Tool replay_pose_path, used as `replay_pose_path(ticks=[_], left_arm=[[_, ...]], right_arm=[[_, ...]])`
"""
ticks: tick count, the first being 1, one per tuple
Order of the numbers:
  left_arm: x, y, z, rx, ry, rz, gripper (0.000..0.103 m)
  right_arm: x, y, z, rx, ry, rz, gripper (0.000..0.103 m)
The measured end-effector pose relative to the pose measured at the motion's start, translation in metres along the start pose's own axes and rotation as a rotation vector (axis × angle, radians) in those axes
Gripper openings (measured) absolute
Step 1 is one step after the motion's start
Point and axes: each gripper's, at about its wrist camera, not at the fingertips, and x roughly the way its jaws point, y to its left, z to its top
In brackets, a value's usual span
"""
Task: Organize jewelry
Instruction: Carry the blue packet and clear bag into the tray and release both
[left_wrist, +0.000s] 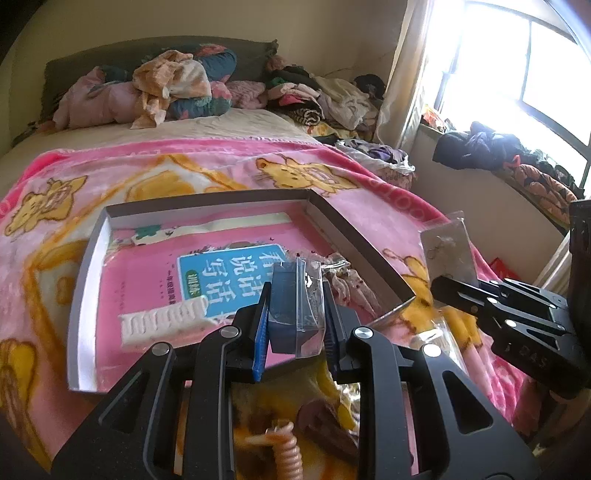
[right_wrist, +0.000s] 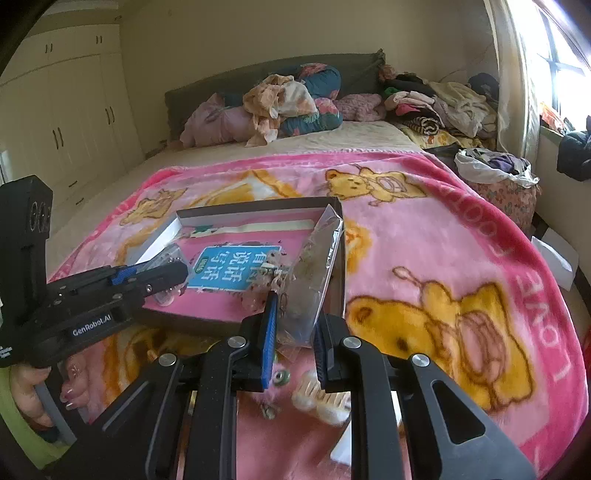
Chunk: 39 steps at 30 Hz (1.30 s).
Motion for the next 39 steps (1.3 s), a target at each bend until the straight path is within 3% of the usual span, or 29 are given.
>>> replay_pose_path(ticks=[19, 39], left_arm=[[0.046, 0.0, 0.003, 0.015, 0.076, 0.014, 0.017], [0.064, 0.005, -0.005, 0.008, 0.117, 0.038, 0.017]], right_arm=[[0.05, -0.008, 0.019, -0.053, 0.075, -0.012, 0.017], [0.082, -0.02, 0.014, -0.026, 0.12, -0.017, 0.02]])
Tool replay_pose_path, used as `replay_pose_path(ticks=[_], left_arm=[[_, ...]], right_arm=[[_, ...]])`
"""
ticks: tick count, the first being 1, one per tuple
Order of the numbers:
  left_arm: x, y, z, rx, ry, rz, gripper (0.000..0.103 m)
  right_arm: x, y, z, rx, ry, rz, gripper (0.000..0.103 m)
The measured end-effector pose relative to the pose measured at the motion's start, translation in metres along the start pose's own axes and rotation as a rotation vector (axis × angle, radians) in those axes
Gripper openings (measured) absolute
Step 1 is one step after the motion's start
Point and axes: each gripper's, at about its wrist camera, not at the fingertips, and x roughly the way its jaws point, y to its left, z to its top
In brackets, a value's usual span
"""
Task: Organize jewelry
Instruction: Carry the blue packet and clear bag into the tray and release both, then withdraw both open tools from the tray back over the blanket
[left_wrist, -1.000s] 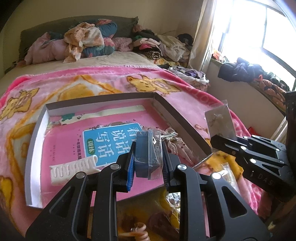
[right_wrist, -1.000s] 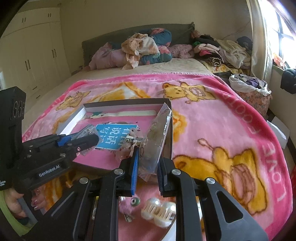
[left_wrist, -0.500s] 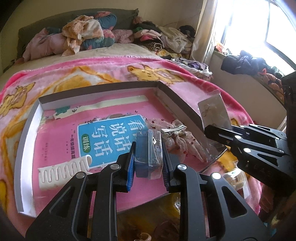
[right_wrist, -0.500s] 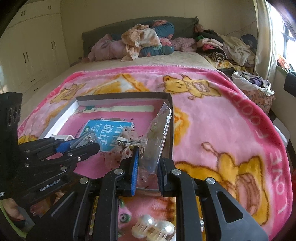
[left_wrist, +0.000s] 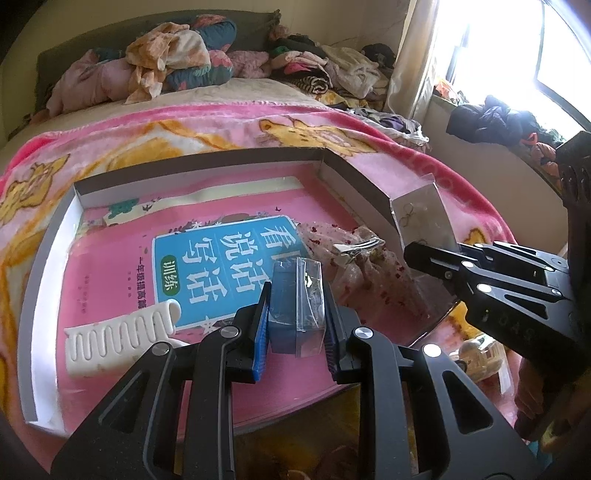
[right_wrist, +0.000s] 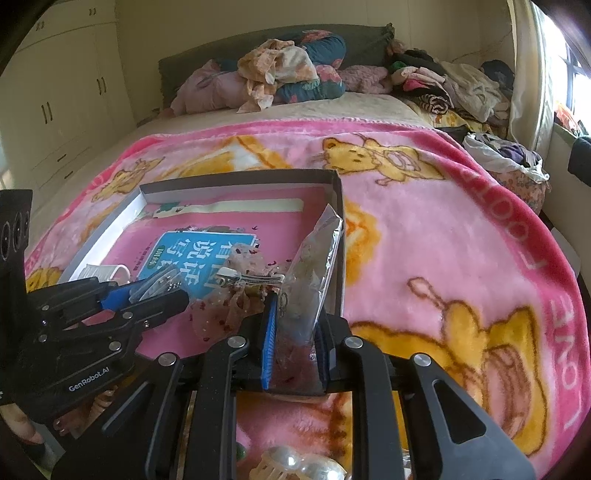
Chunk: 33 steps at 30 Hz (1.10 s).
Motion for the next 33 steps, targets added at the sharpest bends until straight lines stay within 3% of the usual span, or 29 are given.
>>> replay_pose_path(ticks=[9, 13, 25, 27, 33], left_arm=[[0.0, 0.003, -0.001, -0.003, 0.0, 0.008, 0.017], [-0.002, 0.004, -0.002, -0.002, -0.008, 0.018, 0.018], [-0.036, 0.005, -0.004, -0.014, -0.091, 0.065, 0.049], [-0.044, 0.004, -0.006, -0.01, -0.116, 0.068, 0.057], [-0.066, -0.003, -0.007, 0.004, -0.183, 0.077, 0.076]], right_arm=[[-0.007, -0.001, -0.004, -0.001, -0.028, 0.013, 0.032], [-0.018, 0.001, -0.007, -0.004, -0.068, 0.008, 0.044], [-0.052, 0.002, -0.013, 0.0, -0.154, -0.024, 0.059], [-0.058, 0.001, -0.015, 0.006, -0.168, -0.03, 0.064], [-0.076, 0.0, -0.022, 0.017, -0.198, -0.044, 0.068]])
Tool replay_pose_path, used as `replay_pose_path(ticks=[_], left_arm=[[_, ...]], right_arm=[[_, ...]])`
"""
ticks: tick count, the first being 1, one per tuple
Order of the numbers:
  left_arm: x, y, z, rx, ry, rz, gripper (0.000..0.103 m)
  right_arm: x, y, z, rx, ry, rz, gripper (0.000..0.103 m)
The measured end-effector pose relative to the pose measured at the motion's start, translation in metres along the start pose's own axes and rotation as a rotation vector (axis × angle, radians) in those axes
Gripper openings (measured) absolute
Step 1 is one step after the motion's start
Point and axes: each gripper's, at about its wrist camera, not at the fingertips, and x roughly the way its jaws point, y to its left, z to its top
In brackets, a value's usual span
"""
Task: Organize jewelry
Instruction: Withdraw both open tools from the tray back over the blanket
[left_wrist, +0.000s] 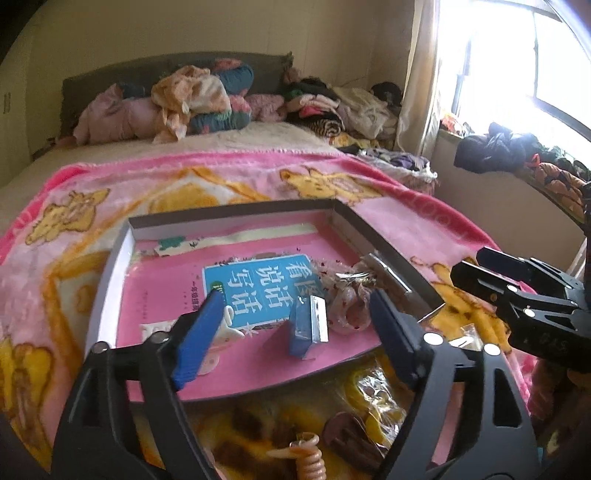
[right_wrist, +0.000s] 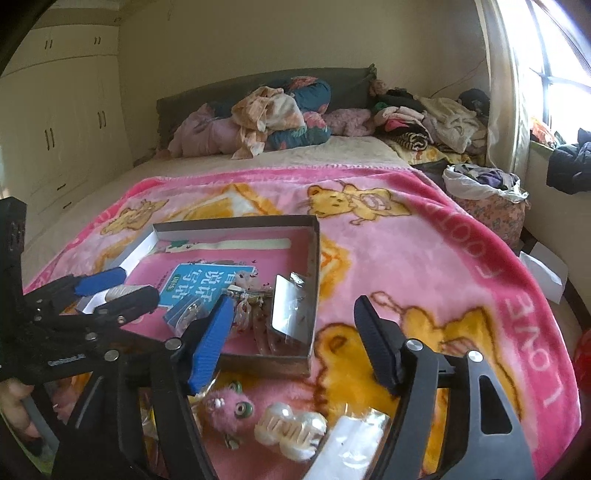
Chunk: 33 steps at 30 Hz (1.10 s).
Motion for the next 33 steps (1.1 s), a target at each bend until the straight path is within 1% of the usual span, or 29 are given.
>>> replay_pose_path(ticks=[1, 3, 5, 8, 21, 33], left_arm=[[-0.004, 0.0, 0.0, -0.001, -0.011, 0.0, 0.077], [-0.009, -0.001, 0.0, -0.003, -0.021, 0.0, 0.086], [-0.015, -0.002, -0.001, -0.009, -0.032, -0.001, 0.088], [-0.022, -0.004, -0.003, -0.01, -0.043, -0.001, 0.091], [-0.047, -0.006, -0.019, -0.002, -0.055, -0.012, 0.091], [-0.056, -0.023, -0.03, 0.034, -0.038, -0.045, 0.091]], right_arm=[[-0.004, 0.0, -0.001, 0.002, -0.007, -0.003, 0.068], [-0.01, -0.001, -0.003, 0.003, -0.016, -0.008, 0.07], [-0.019, -0.001, -0.006, 0.004, -0.032, -0.019, 0.079], [-0.031, 0.0, -0.009, 0.0, -0.052, -0.027, 0.08], [-0.071, 0.006, -0.025, 0.0, -0.097, -0.031, 0.08], [-0.087, 0.004, -0.049, 0.014, -0.085, -0.045, 0.081]])
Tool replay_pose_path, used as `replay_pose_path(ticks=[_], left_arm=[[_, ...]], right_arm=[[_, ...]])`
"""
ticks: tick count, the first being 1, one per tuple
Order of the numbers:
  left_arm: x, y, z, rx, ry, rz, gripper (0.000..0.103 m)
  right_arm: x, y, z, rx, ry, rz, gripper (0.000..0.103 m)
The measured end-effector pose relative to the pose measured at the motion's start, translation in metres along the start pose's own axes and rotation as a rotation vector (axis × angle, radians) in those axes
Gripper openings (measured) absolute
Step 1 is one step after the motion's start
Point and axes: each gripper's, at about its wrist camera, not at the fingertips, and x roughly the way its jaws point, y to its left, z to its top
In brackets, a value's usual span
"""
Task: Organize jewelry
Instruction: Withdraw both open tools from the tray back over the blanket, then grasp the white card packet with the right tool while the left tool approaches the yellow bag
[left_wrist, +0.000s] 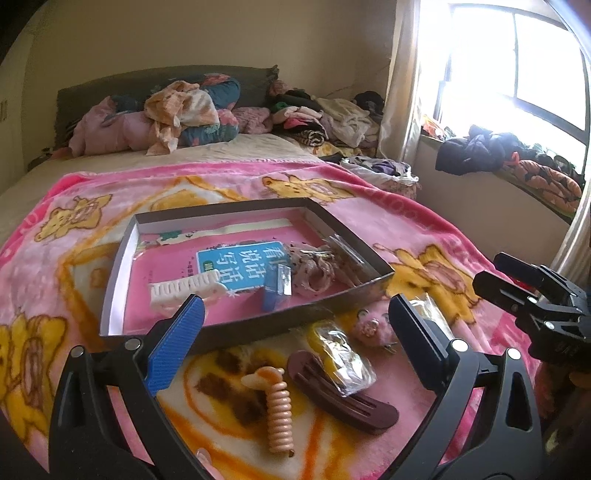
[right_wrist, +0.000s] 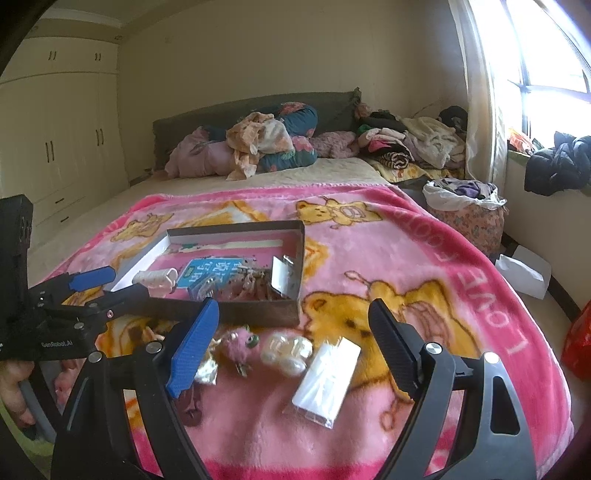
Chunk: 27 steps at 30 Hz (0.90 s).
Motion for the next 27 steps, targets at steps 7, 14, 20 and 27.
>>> replay_pose_path(ticks=[7, 14, 20, 27], left_arm=[[0.003, -0.011, -0.005, 0.002, 0.023, -0.039, 0.091], [0.007, -0.023, -0.012, 0.008, 0.057, -0.09, 0.091], [0.017, -0.028, -0.018, -0.006, 0.109, -0.129, 0.08], [0.026, -0.037, -0.026, 0.017, 0.155, -0.132, 0.065]], right_arm=[[-0.006, -0.009, -0.014, 0.008, 0.021, -0.015, 0.081], [-0.012, -0.017, -0.027, 0.025, 0.039, -0.029, 0.081], [-0.016, -0.022, -0.034, 0.037, 0.042, -0.036, 0.081], [-0.018, -0.025, -0.039, 0.042, 0.045, -0.038, 0.081]])
